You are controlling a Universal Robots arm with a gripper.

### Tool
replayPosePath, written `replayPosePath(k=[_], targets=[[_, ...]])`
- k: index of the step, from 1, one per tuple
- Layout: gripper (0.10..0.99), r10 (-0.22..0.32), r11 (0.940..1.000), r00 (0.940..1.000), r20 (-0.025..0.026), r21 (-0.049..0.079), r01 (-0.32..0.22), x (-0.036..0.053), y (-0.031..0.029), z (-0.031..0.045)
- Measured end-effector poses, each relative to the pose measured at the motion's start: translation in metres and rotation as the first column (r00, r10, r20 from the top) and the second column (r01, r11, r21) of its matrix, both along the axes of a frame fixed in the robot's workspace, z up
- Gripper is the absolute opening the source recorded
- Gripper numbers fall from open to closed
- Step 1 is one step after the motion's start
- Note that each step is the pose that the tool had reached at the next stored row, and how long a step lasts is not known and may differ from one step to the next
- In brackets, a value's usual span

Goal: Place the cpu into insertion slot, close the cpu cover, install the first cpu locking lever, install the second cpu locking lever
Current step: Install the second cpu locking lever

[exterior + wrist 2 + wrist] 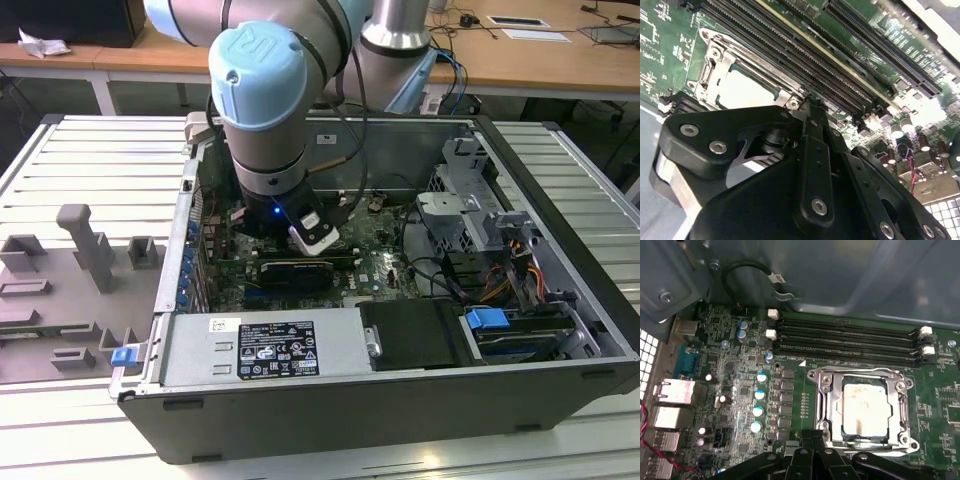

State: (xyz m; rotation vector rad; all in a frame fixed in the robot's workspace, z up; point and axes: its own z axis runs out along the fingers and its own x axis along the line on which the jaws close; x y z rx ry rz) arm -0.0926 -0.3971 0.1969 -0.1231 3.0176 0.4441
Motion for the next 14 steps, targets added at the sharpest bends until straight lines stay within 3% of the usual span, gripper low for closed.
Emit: replayPosePath(k=[2,6,14], targets=[[0.106,0.001,0.9999,1.0000,-0.0002,0.011,-0.001,0.0000,0.0000,-0.0028],[0.106,0.001,0.9999,1.0000,-0.0002,0.012,-0.001,-0.0011,-0.0012,-0.0024],[0.106,0.001,0.9999,1.0000,-0.0001,0.012,-0.001,-0.0017,-0.0012,0.0172]])
